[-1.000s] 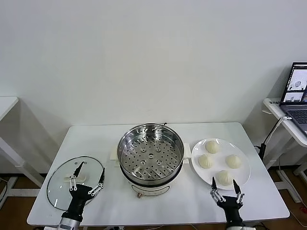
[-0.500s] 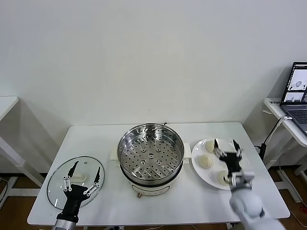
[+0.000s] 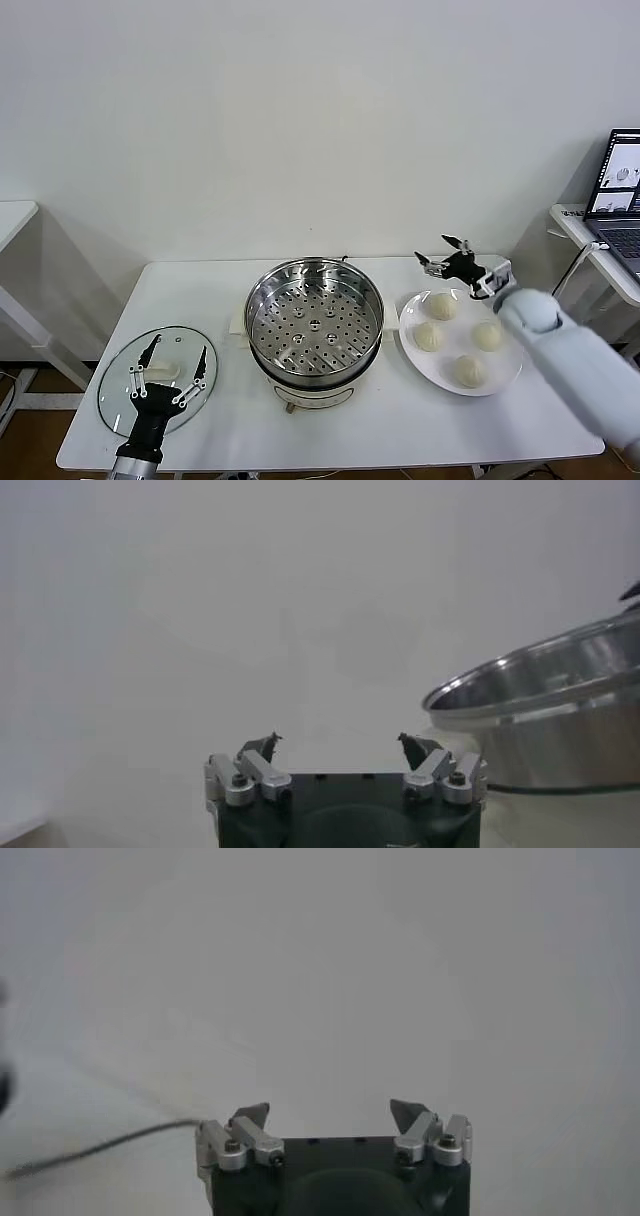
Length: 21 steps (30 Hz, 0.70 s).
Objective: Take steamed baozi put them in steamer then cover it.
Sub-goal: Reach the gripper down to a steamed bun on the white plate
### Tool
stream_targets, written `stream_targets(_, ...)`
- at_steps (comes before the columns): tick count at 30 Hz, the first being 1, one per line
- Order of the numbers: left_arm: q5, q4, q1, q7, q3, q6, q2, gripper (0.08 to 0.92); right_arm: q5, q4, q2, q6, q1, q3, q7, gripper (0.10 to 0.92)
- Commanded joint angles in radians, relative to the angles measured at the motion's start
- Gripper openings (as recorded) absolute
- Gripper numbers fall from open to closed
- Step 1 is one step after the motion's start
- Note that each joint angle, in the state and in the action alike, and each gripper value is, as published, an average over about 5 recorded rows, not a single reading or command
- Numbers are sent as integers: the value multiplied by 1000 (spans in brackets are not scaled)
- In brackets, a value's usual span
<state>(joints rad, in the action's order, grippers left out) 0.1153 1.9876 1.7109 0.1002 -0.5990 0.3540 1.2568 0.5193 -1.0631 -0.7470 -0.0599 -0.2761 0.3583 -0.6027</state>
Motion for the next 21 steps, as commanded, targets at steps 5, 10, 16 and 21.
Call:
stream_targets(5, 14, 7, 6, 3, -6, -12, 4, 823, -409, 249, 28, -20, 386, 379, -654, 823)
stream_targets(10, 14, 9, 10, 6, -15, -5, 5, 823, -481, 299, -22, -24, 390, 415, -600, 823)
stream_targets(16, 17, 12, 15, 10, -18, 4, 12, 823, -534, 355, -91, -29, 382, 426, -541, 823)
stream_targets(21, 20, 12, 24, 11, -24, 13, 15, 823, -562, 410, -149, -35, 377, 410, -524, 823)
